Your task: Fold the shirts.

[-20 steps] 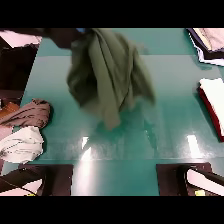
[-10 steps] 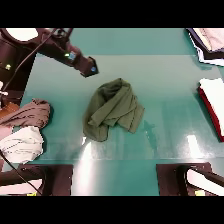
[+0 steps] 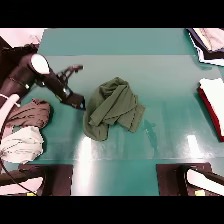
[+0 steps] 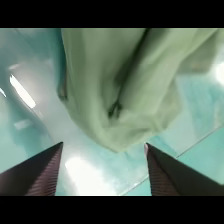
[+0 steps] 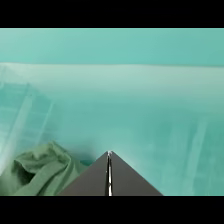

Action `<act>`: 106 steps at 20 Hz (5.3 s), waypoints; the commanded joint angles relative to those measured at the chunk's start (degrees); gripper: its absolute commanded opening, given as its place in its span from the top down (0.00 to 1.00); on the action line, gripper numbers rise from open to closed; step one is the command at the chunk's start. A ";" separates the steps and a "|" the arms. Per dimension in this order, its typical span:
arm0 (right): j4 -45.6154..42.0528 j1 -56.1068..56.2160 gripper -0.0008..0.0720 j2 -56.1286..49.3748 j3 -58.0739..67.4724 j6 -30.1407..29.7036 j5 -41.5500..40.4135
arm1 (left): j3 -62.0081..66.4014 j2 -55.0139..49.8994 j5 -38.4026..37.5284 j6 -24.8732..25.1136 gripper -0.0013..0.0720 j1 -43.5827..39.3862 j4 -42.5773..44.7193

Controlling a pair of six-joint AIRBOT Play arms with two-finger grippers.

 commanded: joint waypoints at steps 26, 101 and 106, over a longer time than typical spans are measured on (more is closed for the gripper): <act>0.52 22.84 0.84 -2.56 -20.41 1.99 1.79 | -12.37 7.34 9.81 0.72 0.95 0.44 1.49; -19.52 6.36 0.39 -8.94 -21.86 1.33 -0.59 | -0.90 8.76 11.74 -2.05 0.95 0.44 9.94; -3.80 -0.87 0.47 -0.81 -46.18 -4.61 0.66 | -0.92 8.79 11.61 -2.16 0.95 0.44 9.64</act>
